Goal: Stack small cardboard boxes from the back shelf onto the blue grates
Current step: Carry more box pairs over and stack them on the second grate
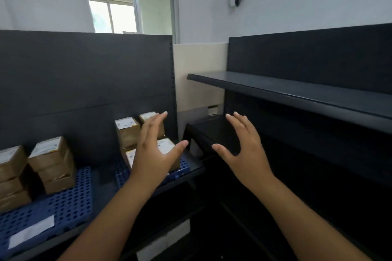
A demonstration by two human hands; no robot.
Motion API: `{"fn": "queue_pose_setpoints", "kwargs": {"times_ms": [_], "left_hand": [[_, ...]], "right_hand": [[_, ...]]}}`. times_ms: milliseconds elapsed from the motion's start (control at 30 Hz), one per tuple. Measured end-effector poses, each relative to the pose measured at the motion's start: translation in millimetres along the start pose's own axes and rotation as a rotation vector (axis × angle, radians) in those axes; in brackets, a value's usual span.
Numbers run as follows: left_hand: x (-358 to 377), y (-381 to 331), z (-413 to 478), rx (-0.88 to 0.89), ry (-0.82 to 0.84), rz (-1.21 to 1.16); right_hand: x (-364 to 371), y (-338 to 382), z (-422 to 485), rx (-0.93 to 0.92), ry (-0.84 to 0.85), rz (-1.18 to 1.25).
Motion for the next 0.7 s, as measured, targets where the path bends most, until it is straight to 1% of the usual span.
{"fn": "queue_pose_setpoints", "kwargs": {"times_ms": [233,433,567,700], "left_hand": [[64.0,-159.0,-19.2,0.234,0.125,-0.226],[131.1,-296.4,-63.4,0.39,0.253,-0.44],[180.0,-389.7,-104.1,0.429,0.355,-0.608],[239.2,-477.9,-141.1,0.39,0.477,-0.753]], "right_hand": [[-189.0,17.2,-62.6,0.044,-0.227,-0.269],[-362.6,19.3,-136.2,0.142,-0.397,-0.475],[-478.1,17.4,-191.7,0.212,-0.482,-0.645],[-586.7,5.3,-239.9,0.281,-0.524,-0.742]]}}
Point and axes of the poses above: each hand's wrist, its own z-axis towards the middle knuckle, its own x-axis out of the palm, y = z × x, the point moved 8 cm from there along z, towards the middle knuckle, and after that the axes turned 3 degrees about -z, right-handed, at the moved point
